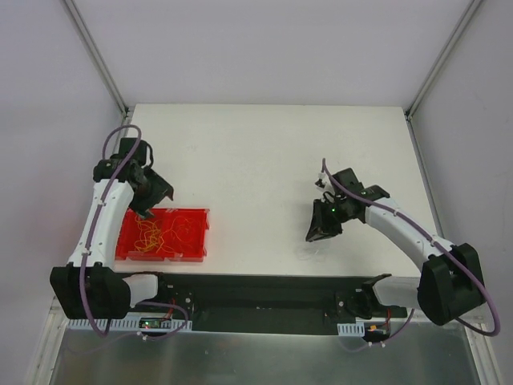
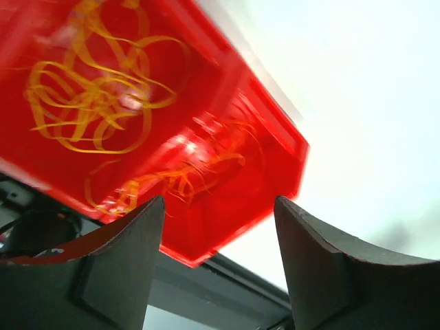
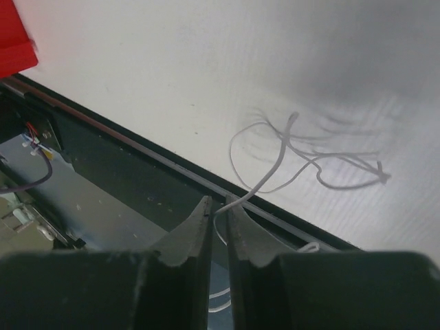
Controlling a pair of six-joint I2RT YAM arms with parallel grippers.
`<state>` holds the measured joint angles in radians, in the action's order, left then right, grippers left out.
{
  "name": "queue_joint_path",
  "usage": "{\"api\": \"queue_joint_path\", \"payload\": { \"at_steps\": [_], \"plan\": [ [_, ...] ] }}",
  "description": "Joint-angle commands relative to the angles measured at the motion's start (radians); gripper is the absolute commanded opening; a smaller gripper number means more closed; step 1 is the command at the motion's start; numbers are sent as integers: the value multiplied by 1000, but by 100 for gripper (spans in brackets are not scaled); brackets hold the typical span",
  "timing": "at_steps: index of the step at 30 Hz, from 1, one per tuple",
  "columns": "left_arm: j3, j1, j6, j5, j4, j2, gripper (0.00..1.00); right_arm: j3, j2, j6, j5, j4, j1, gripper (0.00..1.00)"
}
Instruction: Untangle the cables
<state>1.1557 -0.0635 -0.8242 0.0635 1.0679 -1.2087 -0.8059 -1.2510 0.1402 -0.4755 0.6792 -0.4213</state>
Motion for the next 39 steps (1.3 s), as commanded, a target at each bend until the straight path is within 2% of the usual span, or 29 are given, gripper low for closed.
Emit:
{"api": "queue_joint_path", "payload": {
  "at_steps": [1, 6, 9, 12, 14, 19, 21, 24, 26, 28, 31, 33, 36, 38, 39],
  "plan": [
    [56, 192, 19, -128, -66, -2, 66, -101, -30, 38, 61, 10, -111, 16],
    [127, 388, 0, -149, -134, -38, 79, -53, -16, 84, 60, -23, -134, 24],
    [192, 493, 65, -183, -175, -109, 82, -1, 21, 101, 60, -29, -134, 39],
    [255, 603, 132, -250, -212, -215, 82, 30, 96, 116, 96, -26, -134, 59],
    [298, 698, 187, -272, -227, -290, 82, 34, 154, 125, 144, -12, -129, 65],
    [404, 884, 264, -373, -227, -504, 86, 40, 310, 148, 264, 94, -54, 66],
    [447, 948, 304, -404, -227, -586, 90, 40, 442, 171, 400, 160, -22, 63],
    [534, 1039, 352, -366, -195, -714, 96, 40, 724, 148, 506, 151, -2, 62],
    [596, 1073, 372, -363, -165, -800, 96, 27, 815, 150, 540, 154, -1, 62],
    [654, 1099, 382, -343, -135, -882, 99, 10, 878, 151, 561, 174, 1, 62],
    [742, 1136, 398, -279, -68, -989, 98, -18, 887, 138, 589, 223, -1, 62],
    [777, 1156, 405, -257, -46, -1043, 97, -29, 881, 127, 592, 240, -1, 61],
    [780, 1174, 410, -222, -34, -1098, 88, -41, 877, 113, 595, 249, -1, 61],
    [780, 1177, 404, -186, -17, -1117, 76, -50, 871, 96, 603, 250, -1, 61],
    [779, 1177, 401, -168, -10, -1117, 67, -56, 868, 84, 604, 250, 1, 61]
  ]
}}
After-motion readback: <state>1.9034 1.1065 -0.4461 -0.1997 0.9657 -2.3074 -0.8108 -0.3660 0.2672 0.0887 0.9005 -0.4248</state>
